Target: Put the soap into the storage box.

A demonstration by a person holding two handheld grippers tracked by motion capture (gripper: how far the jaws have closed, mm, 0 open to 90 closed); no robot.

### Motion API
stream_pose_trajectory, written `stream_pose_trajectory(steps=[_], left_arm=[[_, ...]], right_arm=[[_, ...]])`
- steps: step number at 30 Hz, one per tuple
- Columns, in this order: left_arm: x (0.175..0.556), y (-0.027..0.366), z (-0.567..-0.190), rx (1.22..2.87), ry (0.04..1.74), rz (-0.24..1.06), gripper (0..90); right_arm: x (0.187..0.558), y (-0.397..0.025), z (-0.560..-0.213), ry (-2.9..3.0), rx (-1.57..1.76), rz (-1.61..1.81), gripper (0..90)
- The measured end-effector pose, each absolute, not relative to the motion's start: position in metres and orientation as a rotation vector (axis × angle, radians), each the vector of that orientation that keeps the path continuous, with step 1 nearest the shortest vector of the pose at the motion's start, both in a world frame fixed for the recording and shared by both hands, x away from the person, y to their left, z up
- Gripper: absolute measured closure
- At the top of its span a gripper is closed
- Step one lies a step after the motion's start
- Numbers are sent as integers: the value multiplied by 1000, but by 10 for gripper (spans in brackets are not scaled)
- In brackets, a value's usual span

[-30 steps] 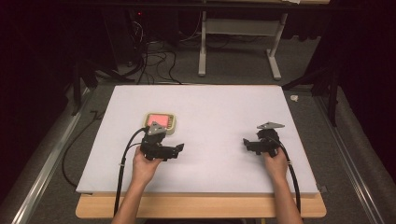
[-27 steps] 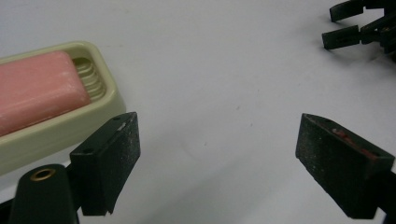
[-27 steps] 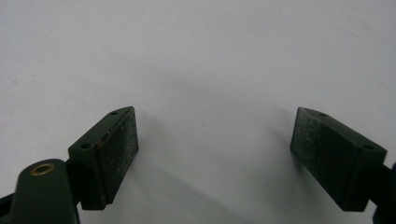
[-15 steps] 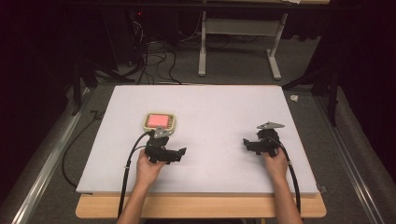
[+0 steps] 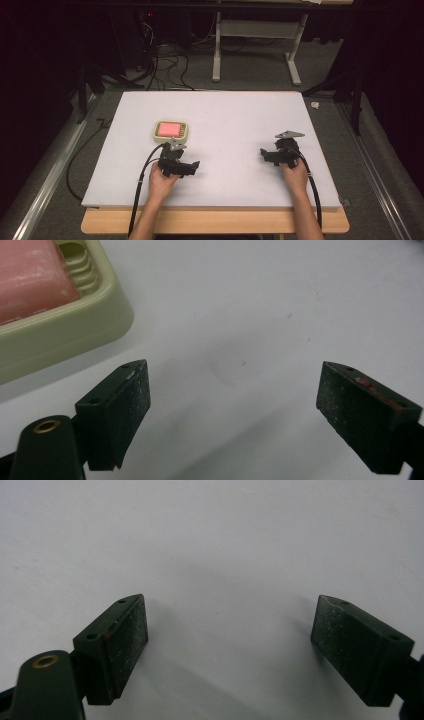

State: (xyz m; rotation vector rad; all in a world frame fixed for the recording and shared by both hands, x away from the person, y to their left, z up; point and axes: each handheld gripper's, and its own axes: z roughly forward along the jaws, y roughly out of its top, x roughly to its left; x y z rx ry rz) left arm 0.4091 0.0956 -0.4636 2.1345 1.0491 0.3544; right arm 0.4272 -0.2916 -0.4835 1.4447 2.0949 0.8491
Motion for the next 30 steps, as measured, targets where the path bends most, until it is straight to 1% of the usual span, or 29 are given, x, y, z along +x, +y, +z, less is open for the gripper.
stream_pose_trajectory(steps=[6,11,14,20,23,30], left_arm=[[411,95,-468,2125,1061,349,148],[411,91,-473,2146,1056,409,148],[410,88,-476,2156,1043,422,147],[412,86,-479,2148,1041,424,147],[414,85,-483,2153,1045,400,147],[411,85,-487,2128,1040,429,144]], right_arm=[[427,-292,-484,2094,1444,850,158],[427,-292,-484,2094,1446,849,158],[427,-292,-484,2095,1444,849,158],[427,-292,-484,2095,1444,849,158],[427,-292,-484,2094,1446,849,158],[427,-292,-484,2095,1442,849,158]])
